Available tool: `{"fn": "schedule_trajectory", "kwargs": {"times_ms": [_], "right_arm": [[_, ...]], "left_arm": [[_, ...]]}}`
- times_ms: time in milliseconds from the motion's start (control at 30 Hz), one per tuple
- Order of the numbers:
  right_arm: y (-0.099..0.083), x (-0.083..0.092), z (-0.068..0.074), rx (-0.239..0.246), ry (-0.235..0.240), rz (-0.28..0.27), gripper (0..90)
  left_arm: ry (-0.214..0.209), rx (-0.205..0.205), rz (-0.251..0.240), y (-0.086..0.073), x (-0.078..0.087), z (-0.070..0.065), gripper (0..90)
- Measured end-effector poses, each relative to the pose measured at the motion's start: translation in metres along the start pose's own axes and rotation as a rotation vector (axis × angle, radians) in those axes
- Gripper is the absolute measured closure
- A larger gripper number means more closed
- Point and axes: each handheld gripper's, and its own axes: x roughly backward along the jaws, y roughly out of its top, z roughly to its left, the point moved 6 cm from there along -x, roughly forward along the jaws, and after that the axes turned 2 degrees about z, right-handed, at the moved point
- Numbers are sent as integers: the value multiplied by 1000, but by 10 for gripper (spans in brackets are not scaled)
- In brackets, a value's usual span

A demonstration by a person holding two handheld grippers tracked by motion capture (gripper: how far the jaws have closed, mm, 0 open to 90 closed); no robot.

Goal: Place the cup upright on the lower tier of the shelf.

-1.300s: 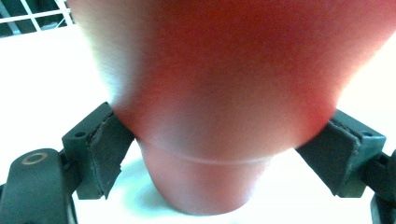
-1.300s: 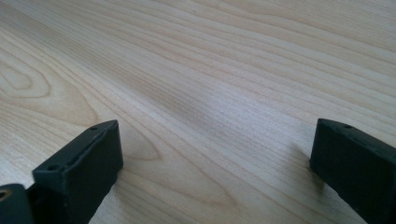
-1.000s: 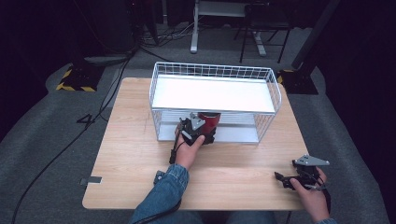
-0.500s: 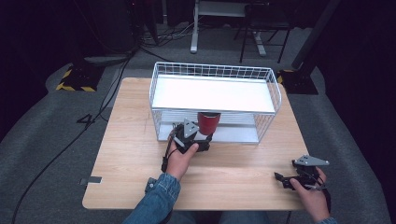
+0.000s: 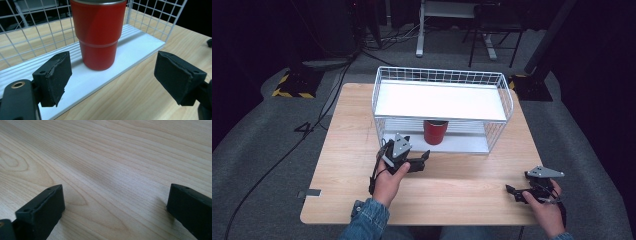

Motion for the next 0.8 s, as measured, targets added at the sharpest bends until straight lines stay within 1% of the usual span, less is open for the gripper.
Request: {"fn": "schedule_trajectory", "kwargs": {"times_ms": [233,400,533,600,633,733,800], "right_arm": [[0,-1,0,1,-2,4,2],[0,-1,0,1,-2,4,2],[0,-1,0,1,-2,4,2],[0,-1,0,1,-3,4,2],[0,-1,0,1,-2,4,2],[0,-1,0,1,-3,4,3],[0,-1,0,1,-3,4,2]], "left_arm": [[-9,-56,14,-4,23,0,153],[-15,-69,39,-12,39,1,153],[-17,-52,61,-21,49,5,153],[-16,-47,80,-25,54,7,154],[-6,-50,87,-28,57,9,154],[-8,-35,110,-34,64,11,154],[-7,-42,117,-38,69,13,154]]}}
